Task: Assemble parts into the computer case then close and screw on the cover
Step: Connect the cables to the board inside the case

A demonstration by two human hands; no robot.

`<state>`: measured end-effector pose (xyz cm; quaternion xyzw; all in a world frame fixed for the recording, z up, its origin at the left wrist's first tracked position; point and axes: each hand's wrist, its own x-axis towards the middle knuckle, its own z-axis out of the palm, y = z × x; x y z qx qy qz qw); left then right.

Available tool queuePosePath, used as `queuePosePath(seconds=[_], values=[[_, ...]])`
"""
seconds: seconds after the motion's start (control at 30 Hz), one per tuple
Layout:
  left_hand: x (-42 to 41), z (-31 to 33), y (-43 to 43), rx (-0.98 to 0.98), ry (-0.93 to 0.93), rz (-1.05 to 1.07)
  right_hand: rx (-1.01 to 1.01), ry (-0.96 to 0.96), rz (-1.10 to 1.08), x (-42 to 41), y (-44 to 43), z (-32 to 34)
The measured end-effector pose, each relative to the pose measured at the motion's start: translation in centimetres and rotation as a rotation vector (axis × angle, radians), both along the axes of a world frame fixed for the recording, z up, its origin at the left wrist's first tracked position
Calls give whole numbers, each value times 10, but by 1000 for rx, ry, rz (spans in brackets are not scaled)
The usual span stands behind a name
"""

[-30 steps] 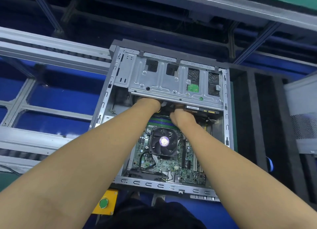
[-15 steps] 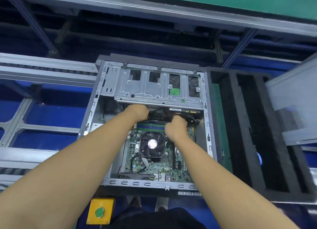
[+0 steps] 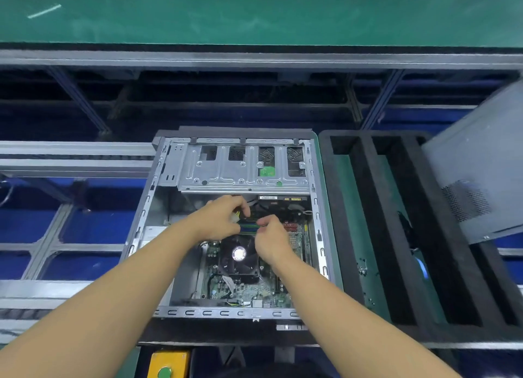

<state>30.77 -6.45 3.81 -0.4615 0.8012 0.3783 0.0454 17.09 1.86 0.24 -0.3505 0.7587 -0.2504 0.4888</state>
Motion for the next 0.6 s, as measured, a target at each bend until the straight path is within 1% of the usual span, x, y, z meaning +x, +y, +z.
queuePosePath(seconds=[0.1,0.17,0.23,0.33,0.4,0.47,0.6], values=[[4,7,10,65,186,97,-55,-104,-85,1,1,3],[3,4,18,113,293,133,-109,-162,-95,2,0,7],[2,-1,26,104,352,150,-145,-240,-121,3,0,11],[7,-11,31,64,346,150,-139,-341,-169,2,1,15],[10,-14,33,17,345,175,-152,-259,-87,2,2,10],[10,-15,32,-76,316,251,-155,-164,-25,3,4,4],[6,-15,28,-236,188,304,-173,-123,-86,1,1,-1]])
